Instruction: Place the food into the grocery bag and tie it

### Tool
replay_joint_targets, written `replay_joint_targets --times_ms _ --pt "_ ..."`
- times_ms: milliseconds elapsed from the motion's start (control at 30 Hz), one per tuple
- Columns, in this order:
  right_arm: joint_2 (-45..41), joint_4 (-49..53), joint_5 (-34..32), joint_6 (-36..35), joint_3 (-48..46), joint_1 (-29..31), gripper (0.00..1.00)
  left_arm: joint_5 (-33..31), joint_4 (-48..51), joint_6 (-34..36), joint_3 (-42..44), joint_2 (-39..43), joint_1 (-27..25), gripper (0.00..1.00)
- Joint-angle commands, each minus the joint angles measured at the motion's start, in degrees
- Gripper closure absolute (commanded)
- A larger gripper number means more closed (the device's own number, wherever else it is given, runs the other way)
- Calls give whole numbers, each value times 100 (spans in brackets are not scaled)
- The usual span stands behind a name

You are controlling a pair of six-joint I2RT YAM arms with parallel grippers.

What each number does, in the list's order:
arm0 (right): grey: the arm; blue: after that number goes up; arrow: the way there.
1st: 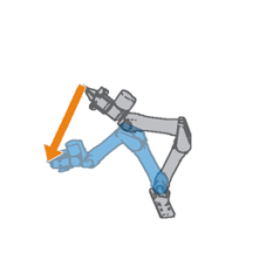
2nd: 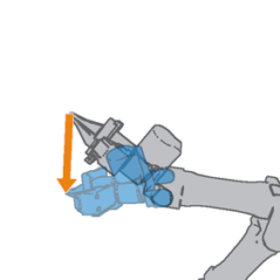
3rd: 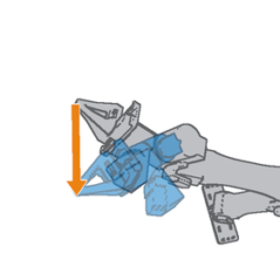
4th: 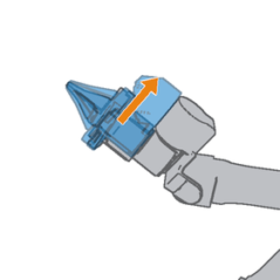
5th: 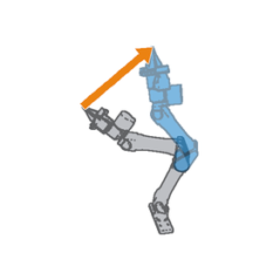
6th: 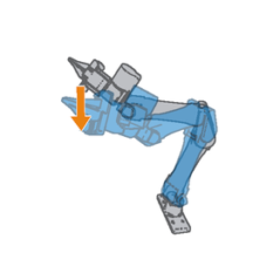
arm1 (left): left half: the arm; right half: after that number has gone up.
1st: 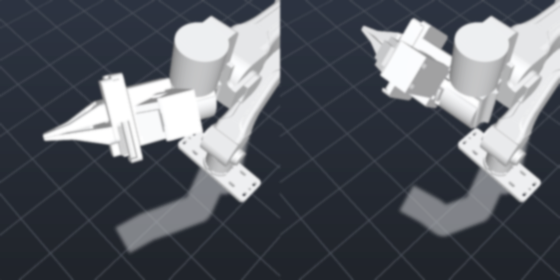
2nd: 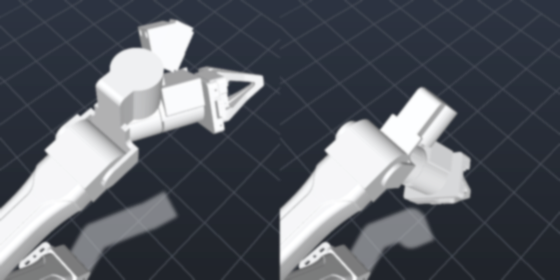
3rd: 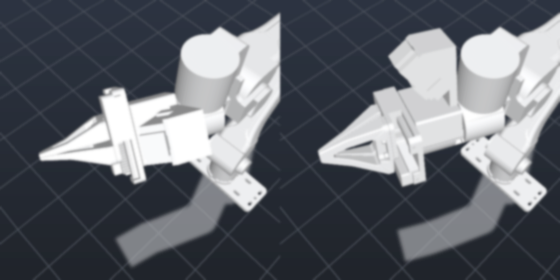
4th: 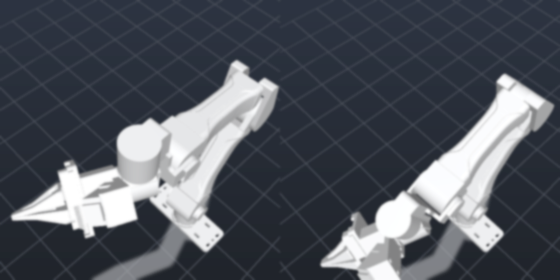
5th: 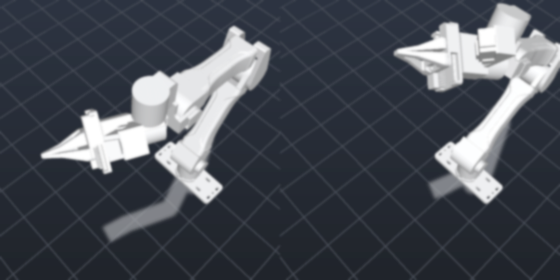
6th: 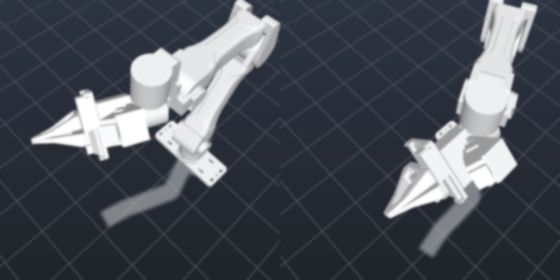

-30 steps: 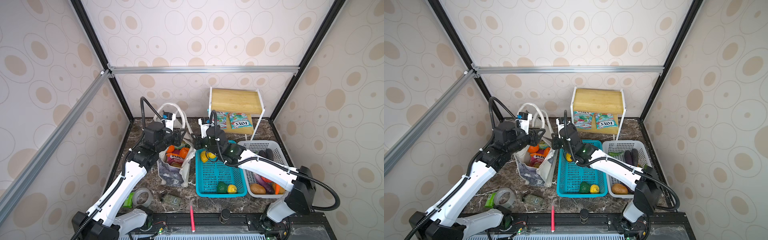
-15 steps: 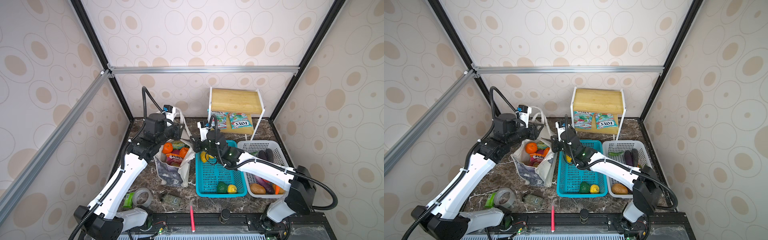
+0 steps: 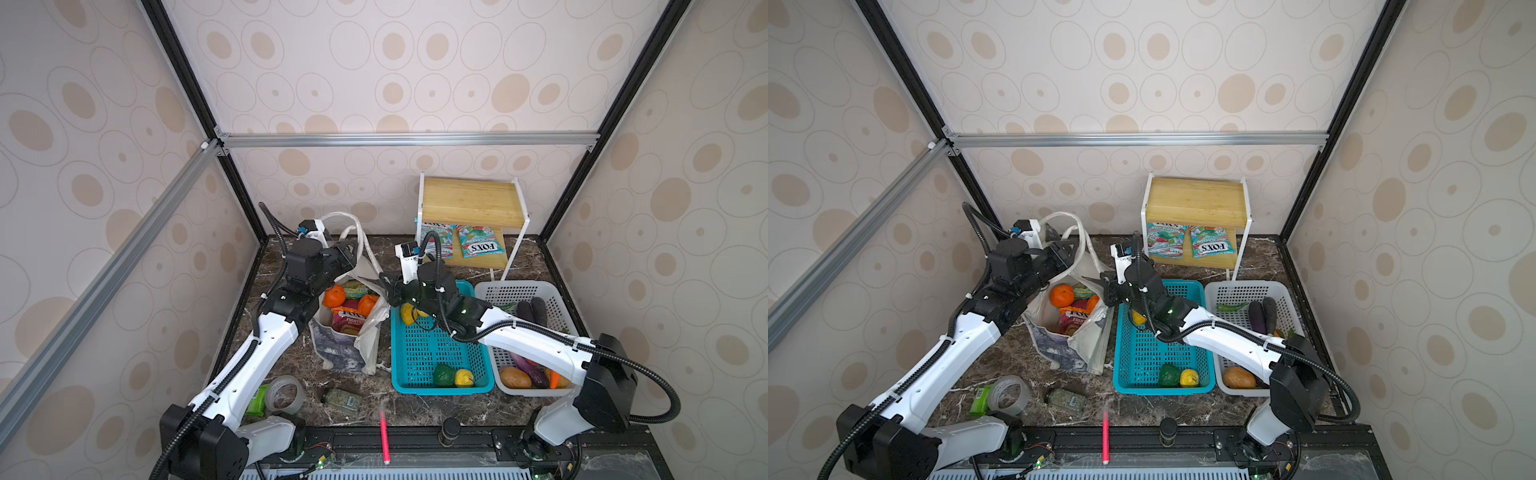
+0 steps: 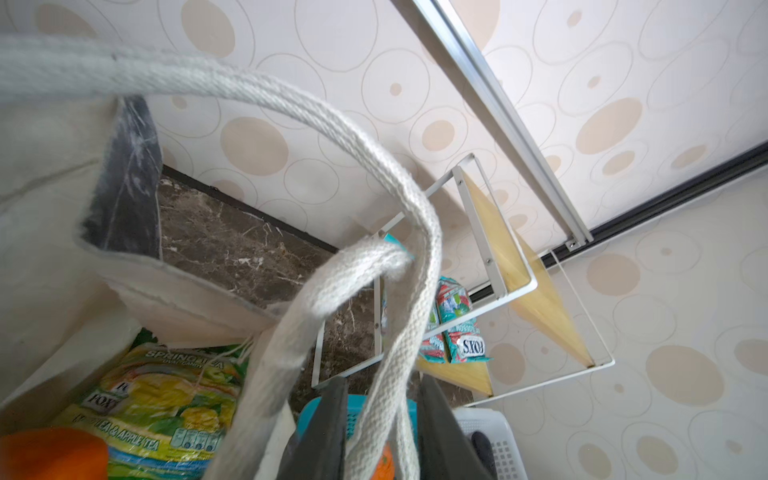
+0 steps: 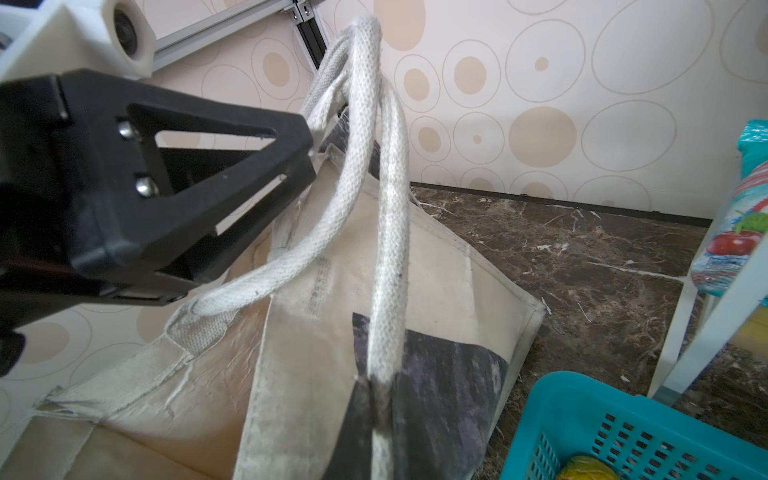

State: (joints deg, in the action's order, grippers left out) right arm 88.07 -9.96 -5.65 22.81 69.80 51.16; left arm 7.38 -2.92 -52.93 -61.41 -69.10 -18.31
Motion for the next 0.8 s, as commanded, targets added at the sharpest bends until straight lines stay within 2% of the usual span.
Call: replay_joint_targets --times_ms 0,100,300,500,600,767 --pt "-203 -251 205 -110 -89 84 100 -192 -1154 -1095 241 60 -2 72" --pt "-227 -282 220 -101 -114 85 100 -208 -1576 -1290 372 -92 -31 68" --pt "-195 -318 257 -101 -89 82 100 -47 -2048 -1253 337 -405 -58 70" --pt "-176 -292 222 -137 -54 81 100 165 -1921 -1195 203 -615 -135 71" --pt "-194 -319 222 -138 -78 85 100 167 -2257 -1333 341 -656 -140 86" --pt "-211 -323 190 -123 -107 83 100 26 -2332 -1195 395 -533 -133 85"
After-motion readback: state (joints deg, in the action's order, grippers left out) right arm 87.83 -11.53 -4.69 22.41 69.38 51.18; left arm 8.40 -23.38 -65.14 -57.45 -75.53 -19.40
